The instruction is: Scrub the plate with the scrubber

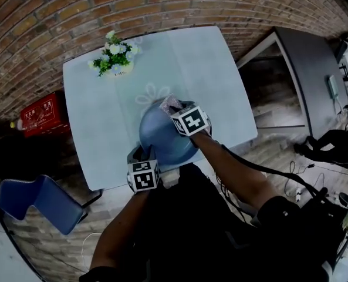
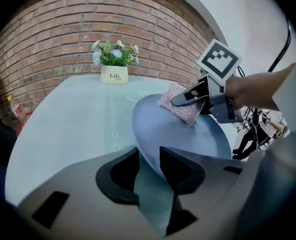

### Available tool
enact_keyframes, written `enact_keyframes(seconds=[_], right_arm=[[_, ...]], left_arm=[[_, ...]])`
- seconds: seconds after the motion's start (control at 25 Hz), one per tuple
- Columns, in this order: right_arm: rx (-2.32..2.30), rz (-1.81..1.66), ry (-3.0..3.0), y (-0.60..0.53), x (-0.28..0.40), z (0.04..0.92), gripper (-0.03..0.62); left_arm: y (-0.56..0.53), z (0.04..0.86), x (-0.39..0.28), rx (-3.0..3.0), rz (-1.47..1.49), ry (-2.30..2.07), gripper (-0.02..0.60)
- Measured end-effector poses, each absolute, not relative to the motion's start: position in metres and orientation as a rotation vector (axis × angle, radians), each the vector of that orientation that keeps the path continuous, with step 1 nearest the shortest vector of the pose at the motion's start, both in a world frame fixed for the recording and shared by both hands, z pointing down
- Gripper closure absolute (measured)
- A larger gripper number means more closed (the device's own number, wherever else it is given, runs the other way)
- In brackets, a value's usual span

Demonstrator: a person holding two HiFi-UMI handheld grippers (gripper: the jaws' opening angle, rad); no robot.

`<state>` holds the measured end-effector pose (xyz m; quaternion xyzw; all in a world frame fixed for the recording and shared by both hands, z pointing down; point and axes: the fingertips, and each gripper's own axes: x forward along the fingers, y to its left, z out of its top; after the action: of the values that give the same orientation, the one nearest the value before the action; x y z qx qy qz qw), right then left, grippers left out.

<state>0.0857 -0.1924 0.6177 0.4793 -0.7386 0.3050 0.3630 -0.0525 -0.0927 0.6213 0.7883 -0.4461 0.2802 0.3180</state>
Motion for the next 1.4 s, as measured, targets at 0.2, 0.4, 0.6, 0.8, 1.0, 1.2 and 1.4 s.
enact_keyframes(seconds=[0.2,0.4,0.6,0.8,1.0,1.2,1.4], right_arm=[[1.357,0.804,-1.827,-0.184,0.105,0.616,0.523],[1.452,0.834,-1.762,-0.178,0.117,0.615,0.523],[1.530,0.862,-1.693,-0.170,0.128,0.614,0.523],[1.548,0.887,-1.701,-0.162,0.131,0.611,0.523],[1.420,0.852,-1.788,-0.155,0.120,0.598,0.523],[1.103,0.472,-1.972,-0.164,0.093,0.582,0.523],[0.779,0.009,-2.000,-0.181,0.078,0.569,0.523]], left_arm=[[-0.093,0.622,-0.053,2.096,0.758,-1.126,0.432],[-0.092,0.622,-0.051,2.098,0.772,-1.104,0.430],[-0.092,0.622,-0.049,2.113,0.778,-1.077,0.423],[-0.092,0.623,-0.050,2.087,0.777,-1.080,0.425],[-0.093,0.627,-0.049,2.073,0.807,-1.164,0.428],[-0.096,0.626,-0.052,2.030,0.791,-1.184,0.446],[-0.097,0.627,-0.054,1.958,0.759,-1.249,0.470]])
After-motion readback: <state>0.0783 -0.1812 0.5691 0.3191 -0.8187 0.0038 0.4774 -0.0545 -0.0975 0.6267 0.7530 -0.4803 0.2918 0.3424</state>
